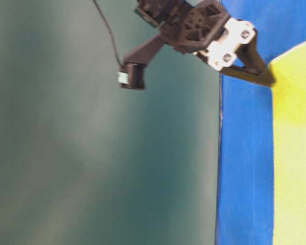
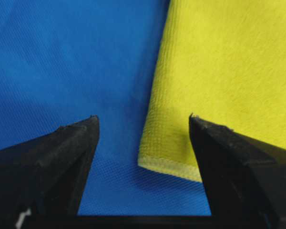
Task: Fold the yellow towel.
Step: 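Grasp the left and right ends of the folded towel's far edge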
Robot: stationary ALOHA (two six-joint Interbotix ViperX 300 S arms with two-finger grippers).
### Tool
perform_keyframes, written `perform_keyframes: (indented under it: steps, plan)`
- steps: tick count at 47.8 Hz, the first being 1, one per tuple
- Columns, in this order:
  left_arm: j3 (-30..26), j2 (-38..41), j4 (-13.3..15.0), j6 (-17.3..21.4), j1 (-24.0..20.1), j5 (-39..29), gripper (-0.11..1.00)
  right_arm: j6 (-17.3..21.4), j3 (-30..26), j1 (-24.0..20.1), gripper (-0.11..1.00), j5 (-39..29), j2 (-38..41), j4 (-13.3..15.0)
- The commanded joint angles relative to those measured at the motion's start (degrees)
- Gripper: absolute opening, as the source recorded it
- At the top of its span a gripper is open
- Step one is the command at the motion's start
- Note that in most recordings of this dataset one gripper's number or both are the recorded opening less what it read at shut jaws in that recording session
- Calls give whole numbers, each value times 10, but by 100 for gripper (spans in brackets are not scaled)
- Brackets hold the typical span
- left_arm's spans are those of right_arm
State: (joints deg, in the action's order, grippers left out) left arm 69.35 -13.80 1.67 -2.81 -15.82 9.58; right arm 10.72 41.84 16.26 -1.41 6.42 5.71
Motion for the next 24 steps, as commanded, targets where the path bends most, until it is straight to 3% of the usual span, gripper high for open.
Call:
perform_keyframes:
  steps: [1,11,16,19,24]
  plan:
    - [-7,19,-1,1,-4,10,70,-1,-11,2,63,7,4,1]
    - [-8,30,0,1,-7,9,68,-1,-10,1,62,9,18,2]
    - [-7,29,0,-1,-10,3,63,-2,-9,-1,56,9,18,1]
    - [-9,30,0,-1,-10,-6,55,-4,-7,-3,47,9,18,1]
    - [-11,33,0,1,-10,-19,30,-5,-5,-10,19,8,18,2]
